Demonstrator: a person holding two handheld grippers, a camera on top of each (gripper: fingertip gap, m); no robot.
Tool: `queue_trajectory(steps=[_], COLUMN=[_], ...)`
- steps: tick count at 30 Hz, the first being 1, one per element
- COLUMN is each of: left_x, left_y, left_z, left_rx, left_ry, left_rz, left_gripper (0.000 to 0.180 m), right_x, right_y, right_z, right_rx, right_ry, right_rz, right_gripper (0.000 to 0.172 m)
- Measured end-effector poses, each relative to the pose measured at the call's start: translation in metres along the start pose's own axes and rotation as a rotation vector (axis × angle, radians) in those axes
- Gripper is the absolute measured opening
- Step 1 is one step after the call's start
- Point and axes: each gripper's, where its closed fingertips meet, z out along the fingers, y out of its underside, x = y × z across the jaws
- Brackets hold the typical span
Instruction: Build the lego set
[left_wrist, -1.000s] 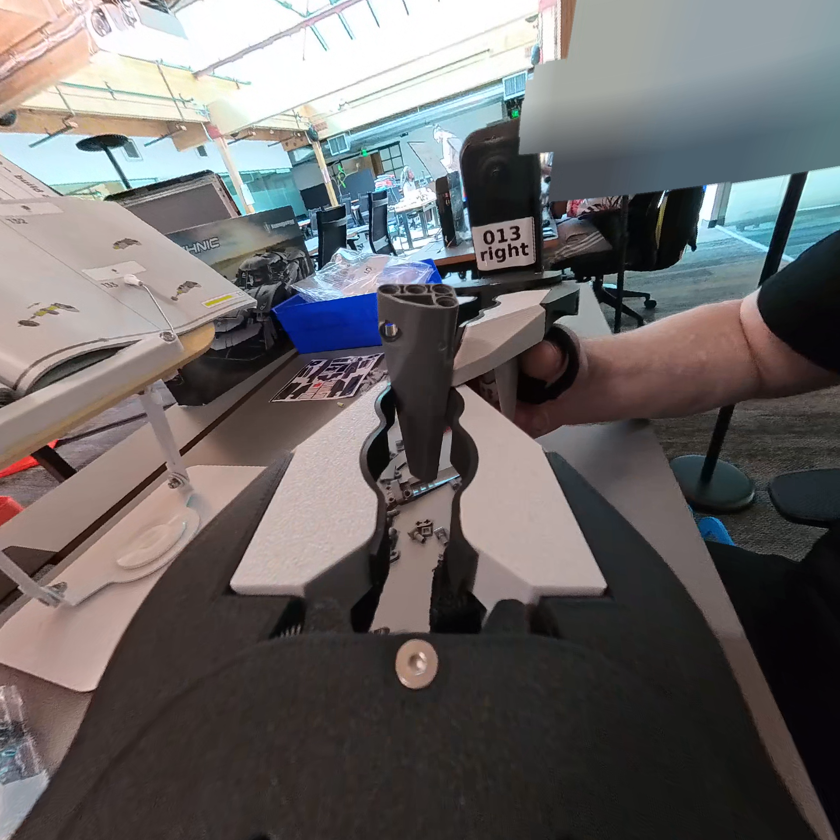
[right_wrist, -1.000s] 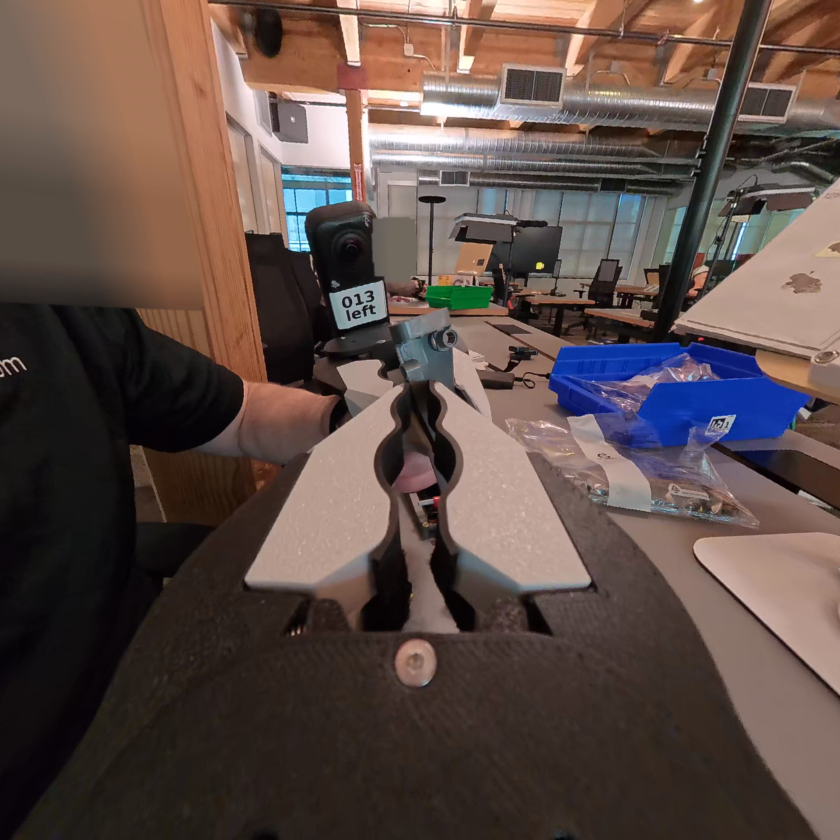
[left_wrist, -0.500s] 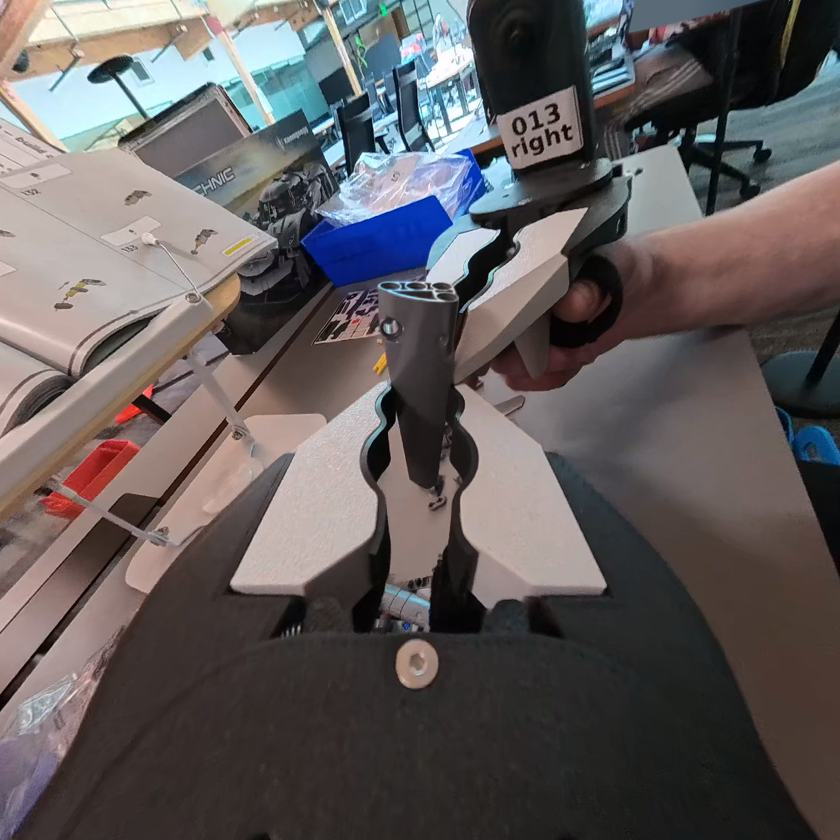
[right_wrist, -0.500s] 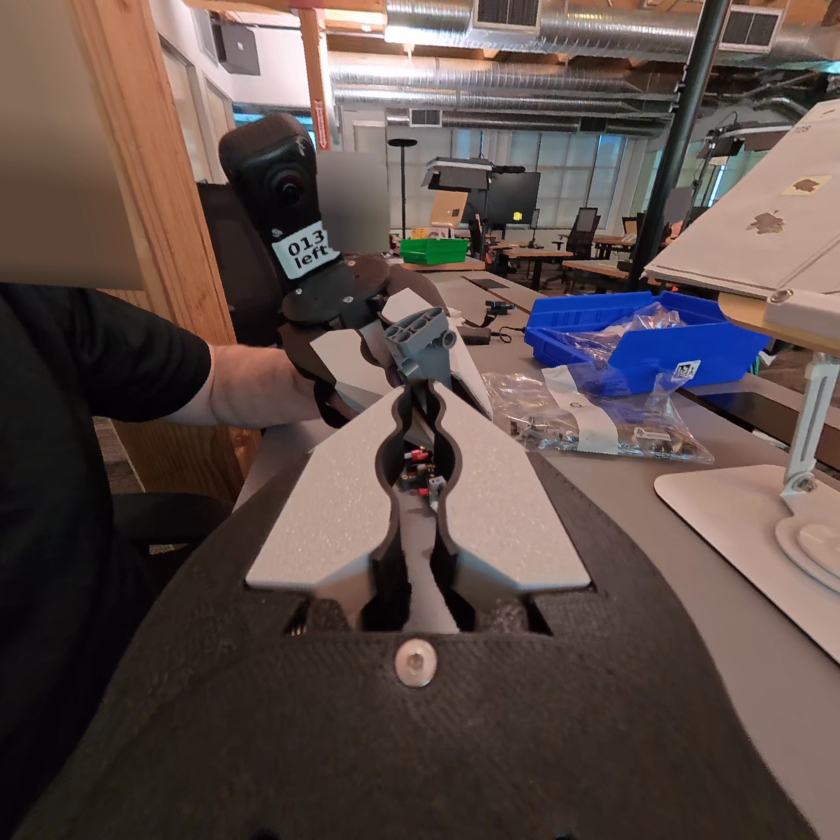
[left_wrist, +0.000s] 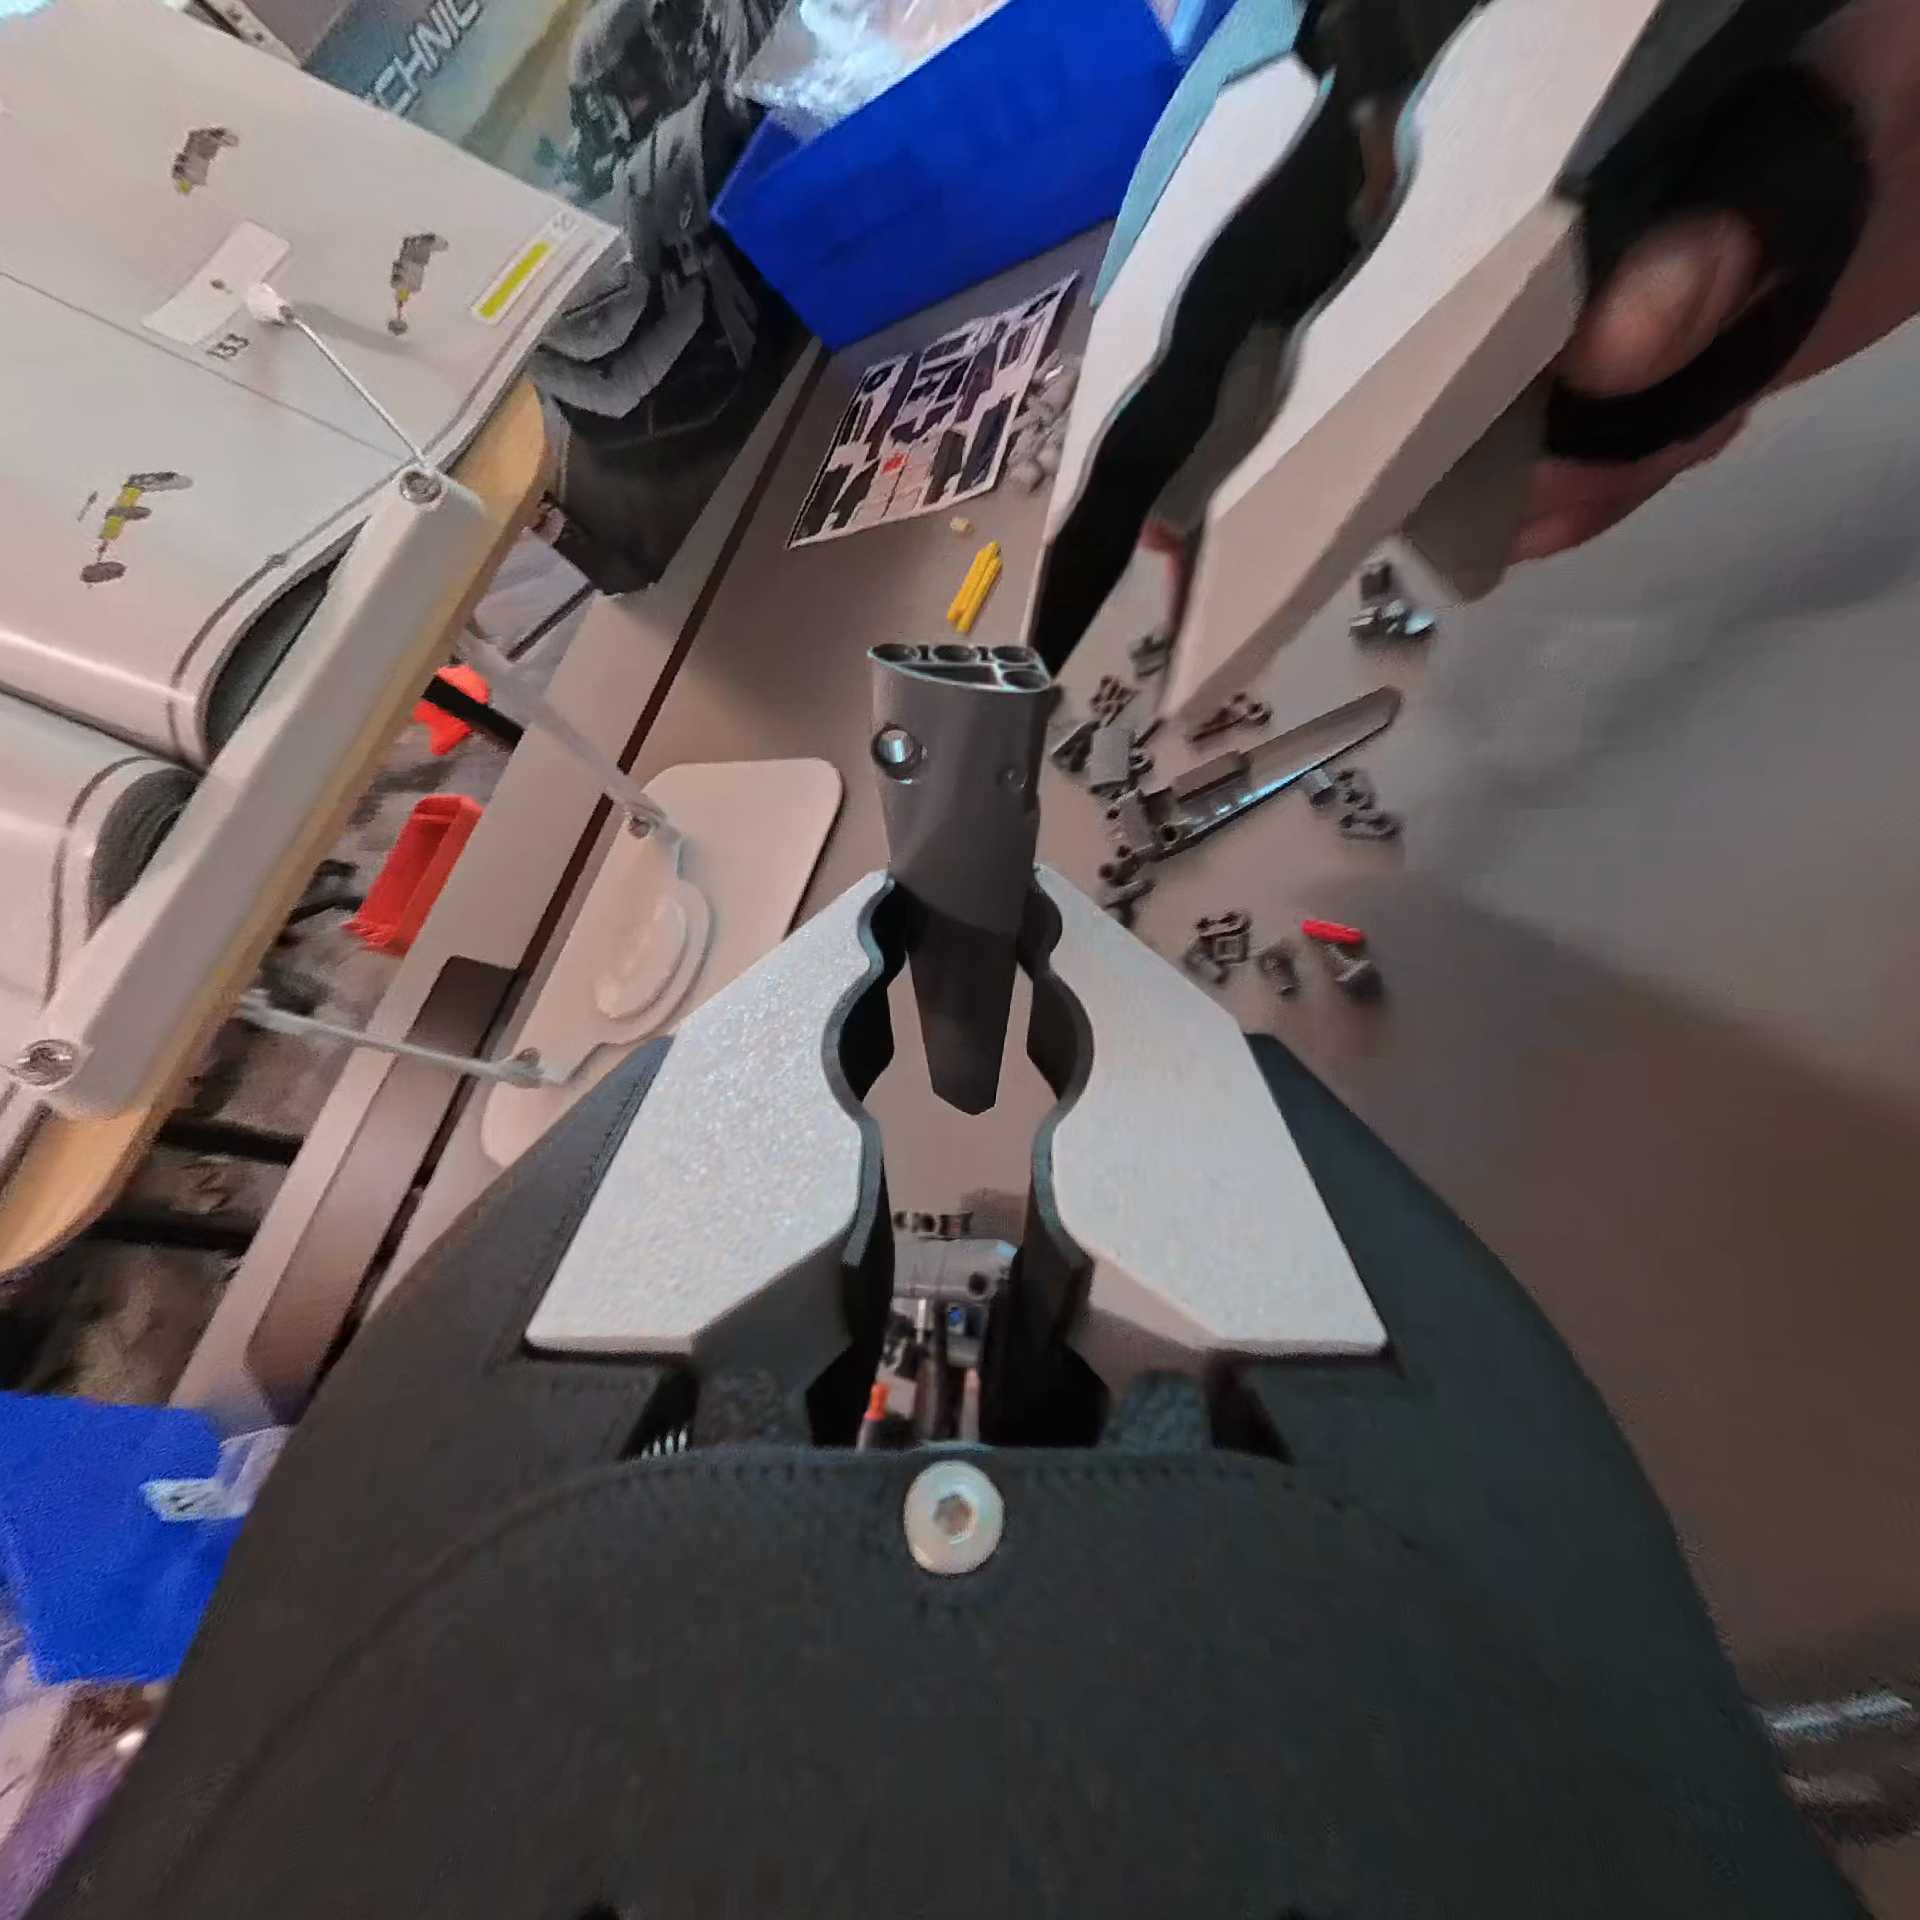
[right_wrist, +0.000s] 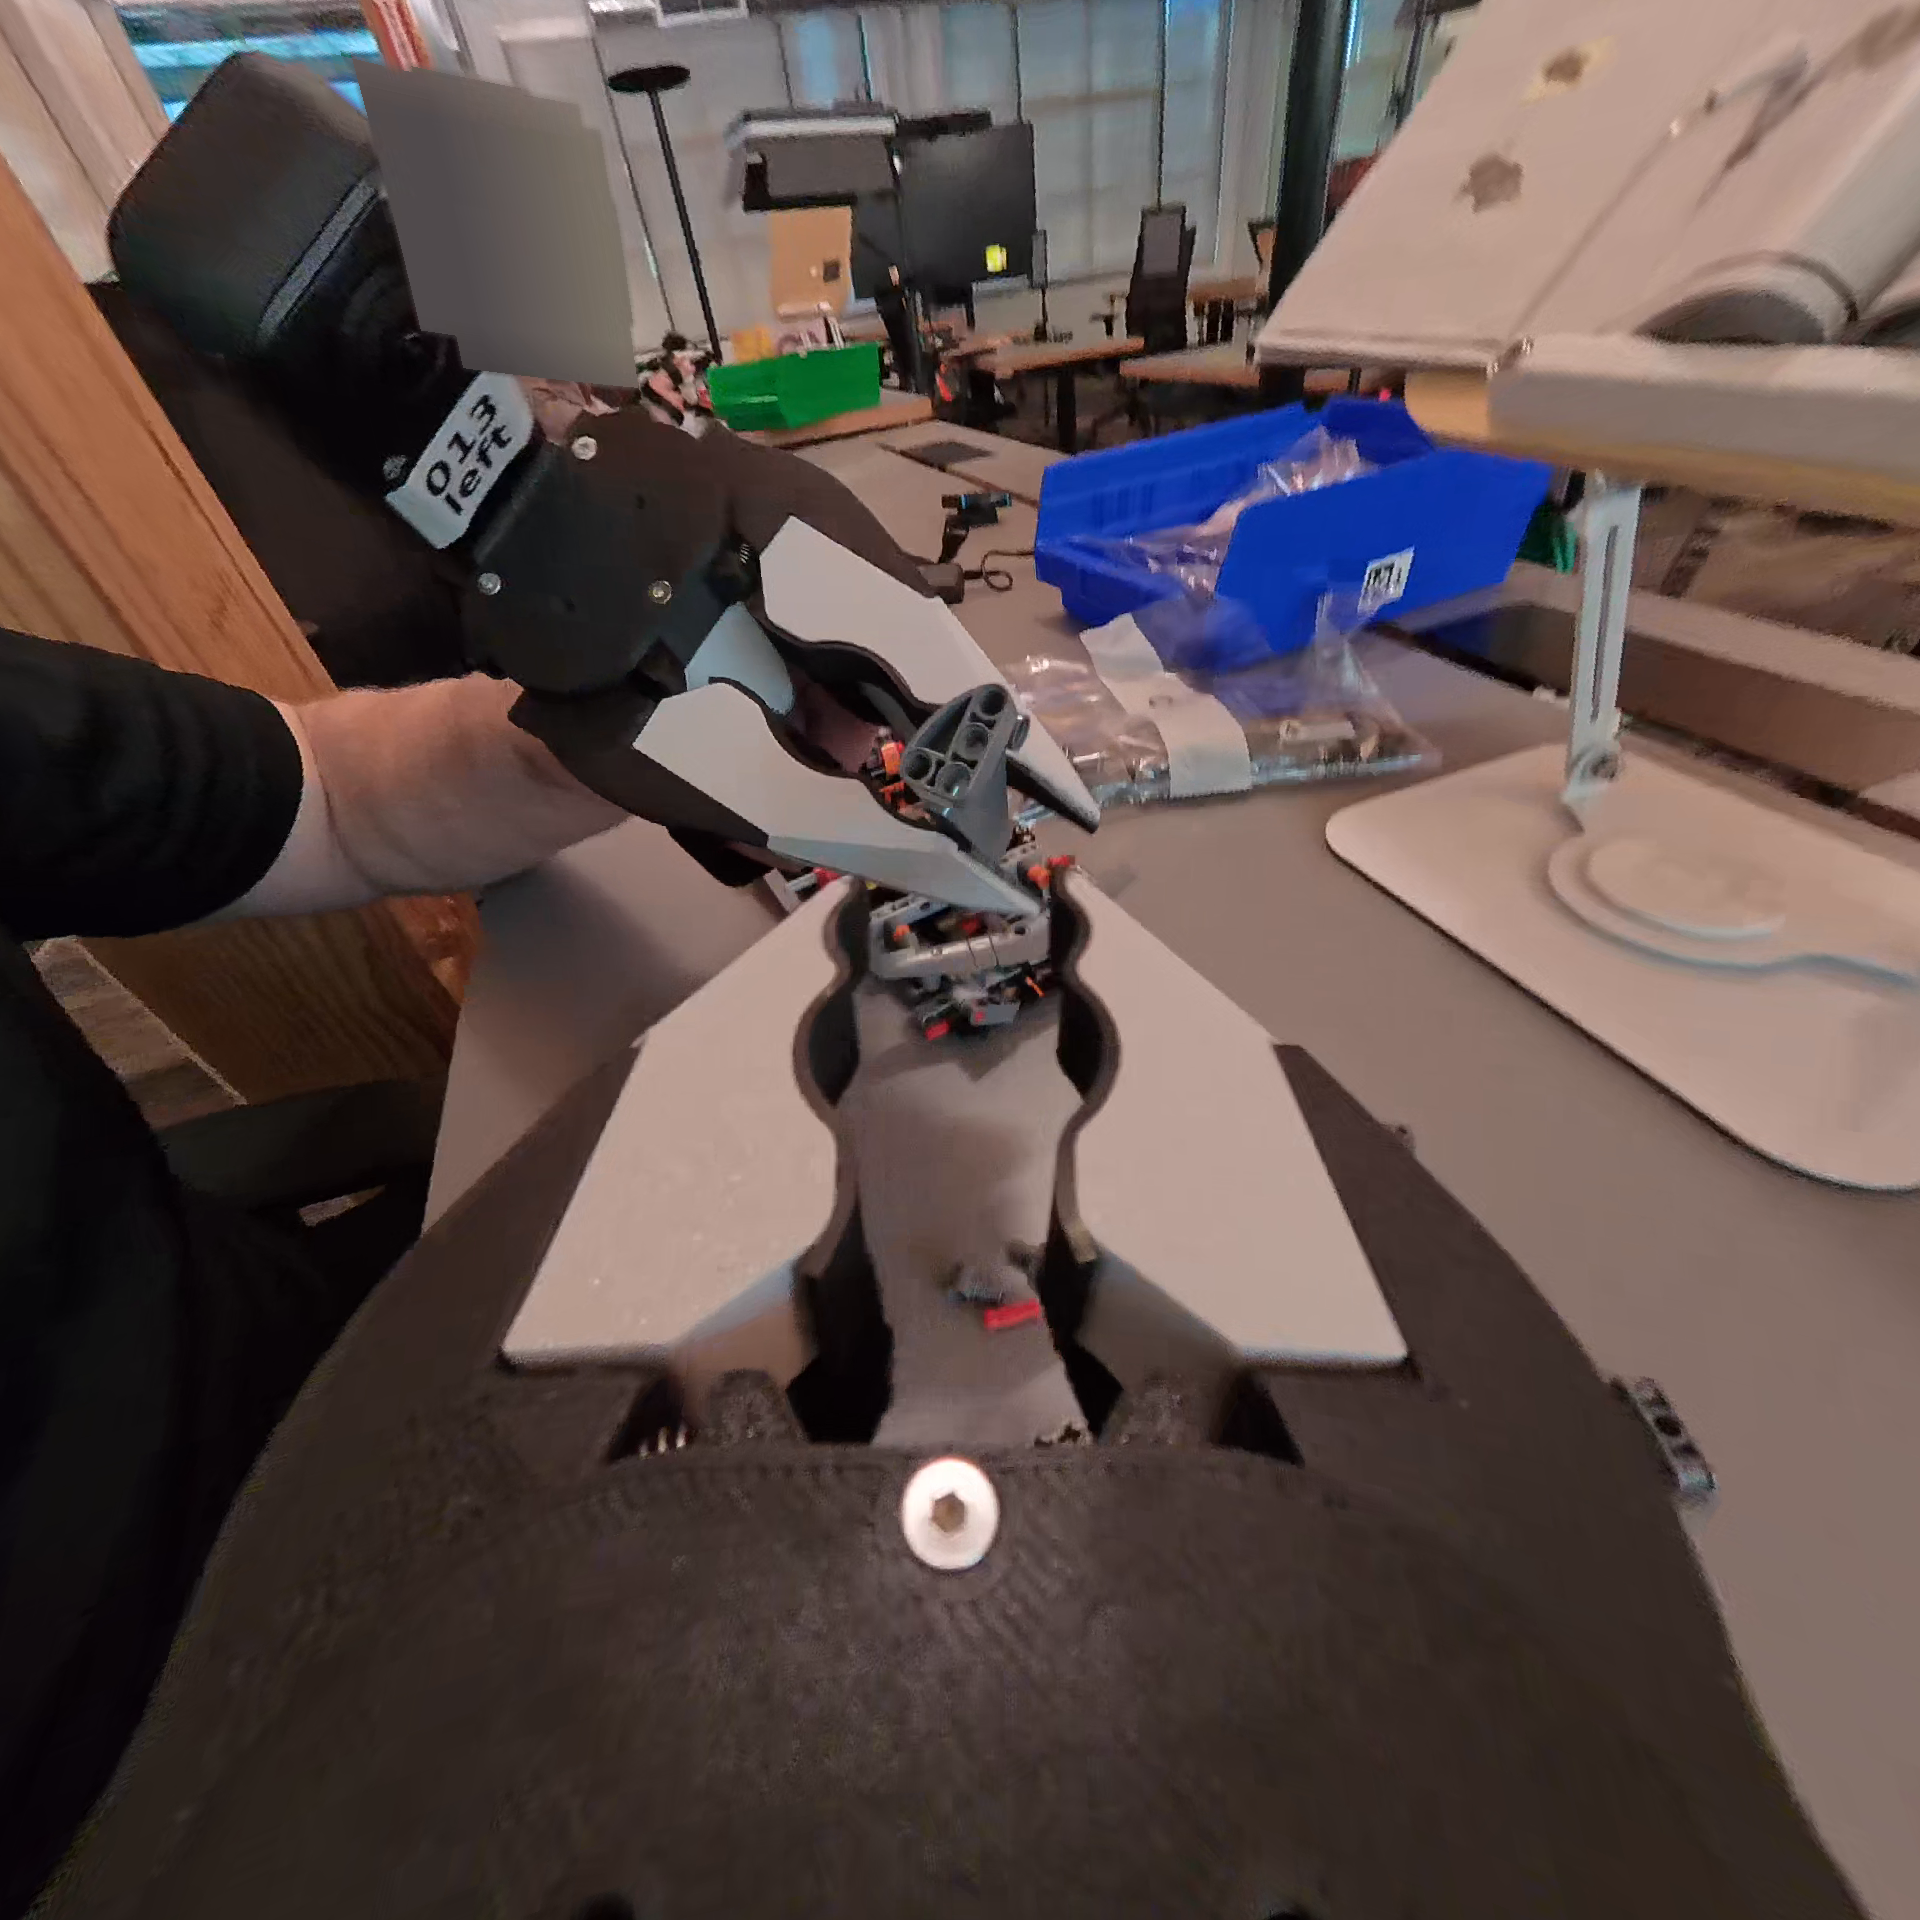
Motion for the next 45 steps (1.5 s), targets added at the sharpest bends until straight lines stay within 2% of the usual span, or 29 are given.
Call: queue_trajectory(steps=[7, 8, 10, 14, 18, 23, 29, 36, 38, 40, 45], left_x=[-0.01, -0.008, -0.004, -0.009, -0.031, -0.036, -0.029, -0.022, -0.021, -0.02, -0.022], left_y=[0.012, 0.012, 0.01, 0.012, 0.008, 0.023, 0.029, 0.03, 0.031, 0.031, 0.033], left_z=[0.013, 0.013, 0.014, 0.012, -0.005, -0.018, -0.013, -0.009, -0.009, -0.008, -0.007], left_rx=[-0.153, -0.165, -0.171, -0.16, -0.147, -0.139, -0.126, -0.12, -0.122, -0.121, -0.126], left_ry=[-0.217, -0.231, -0.243, -0.276, -0.423, -0.39, -0.329, -0.288, -0.284, -0.278, -0.278], left_rz=[0.3, 0.336, 0.372, 0.383, 0.48, 0.395, 0.35, 0.332, 0.33, 0.328, 0.321], left_gripper=[0.019, 0.019, 0.019, 0.019, 0.028, 0.019, 0.014, 0.012, 0.012, 0.012, 0.013], right_x=[0.004, 0.007, 0.013, 0.017, 0.038, 0.087, 0.113, 0.14, 0.147, 0.152, 0.153], right_y=[-0.001, 0.003, 0.009, 0.008, -0.002, 0.021, 0.067, 0.095, 0.098, 0.1, 0.082], right_z=[0.006, 0.01, 0.017, 0.021, 0.021, 0.032, 0.051, 0.054, 0.051, 0.047, 0.034], right_rx=[-0.06, -0.089, -0.13, -0.146, -0.155, -0.365, -0.641, -0.709, -0.721, -0.748, -0.71], right_ry=[0.049, 0.067, 0.088, 0.057, 0.046, 0.064, -0.003, 0.071, 0.111, 0.146, 0.187], right_rz=[0.088, 0.089, 0.077, 0.088, 0.105, 0.125, 0.24, 0.307, 0.291, 0.246, 0.129], right_gripper=[0.039, 0.036, 0.016, 0.013, 0.013, 0.013, 0.013, 0.015, 0.033, 0.042, 0.04])
